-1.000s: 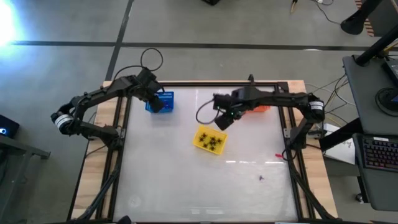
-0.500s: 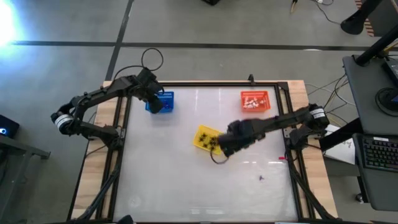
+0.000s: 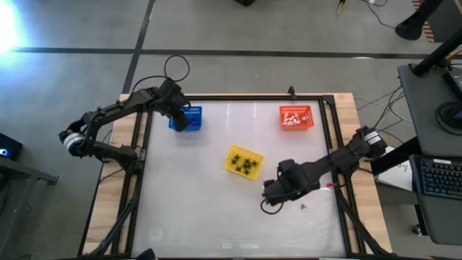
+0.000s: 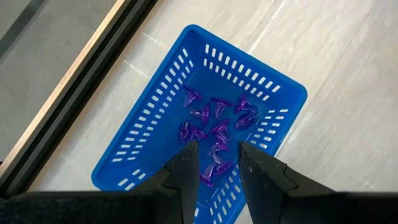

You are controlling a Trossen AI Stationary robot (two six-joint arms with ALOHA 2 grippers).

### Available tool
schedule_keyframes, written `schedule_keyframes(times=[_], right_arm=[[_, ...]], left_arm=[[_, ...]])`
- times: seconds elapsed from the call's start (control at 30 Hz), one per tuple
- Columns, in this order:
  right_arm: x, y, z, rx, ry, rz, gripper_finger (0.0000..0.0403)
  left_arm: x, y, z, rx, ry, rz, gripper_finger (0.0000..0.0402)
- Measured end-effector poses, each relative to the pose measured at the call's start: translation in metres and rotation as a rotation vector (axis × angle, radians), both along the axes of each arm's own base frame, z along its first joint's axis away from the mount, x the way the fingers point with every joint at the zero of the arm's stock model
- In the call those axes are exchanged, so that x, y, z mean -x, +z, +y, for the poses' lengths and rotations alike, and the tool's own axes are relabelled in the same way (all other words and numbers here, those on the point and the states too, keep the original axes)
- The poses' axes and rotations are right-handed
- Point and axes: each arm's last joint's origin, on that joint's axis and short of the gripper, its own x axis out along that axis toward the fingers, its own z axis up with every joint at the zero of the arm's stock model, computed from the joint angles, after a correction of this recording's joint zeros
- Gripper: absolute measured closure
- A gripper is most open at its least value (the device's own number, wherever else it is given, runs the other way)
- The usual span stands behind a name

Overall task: Sort Halloween decoration
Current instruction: Put the purple witch hat toy into the blue bin

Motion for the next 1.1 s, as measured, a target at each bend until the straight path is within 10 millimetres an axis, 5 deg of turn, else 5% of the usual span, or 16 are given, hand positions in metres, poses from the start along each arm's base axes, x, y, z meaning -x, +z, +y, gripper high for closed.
schedule_keyframes(times=[0.47,1.1], right_arm=[[0.001,-0.034,0.023,-0.034,-0.056,0.163,0.0247],[0.038,-0.092,0.059,0.0,-0.28,0.161,0.025]], left_arm=[[0.0,0.0,0.0,-0.001,-0.001,-0.002,0.0308],[-0.001,0.0,0.0,-0.007,-0.001,-0.006,0.0308]])
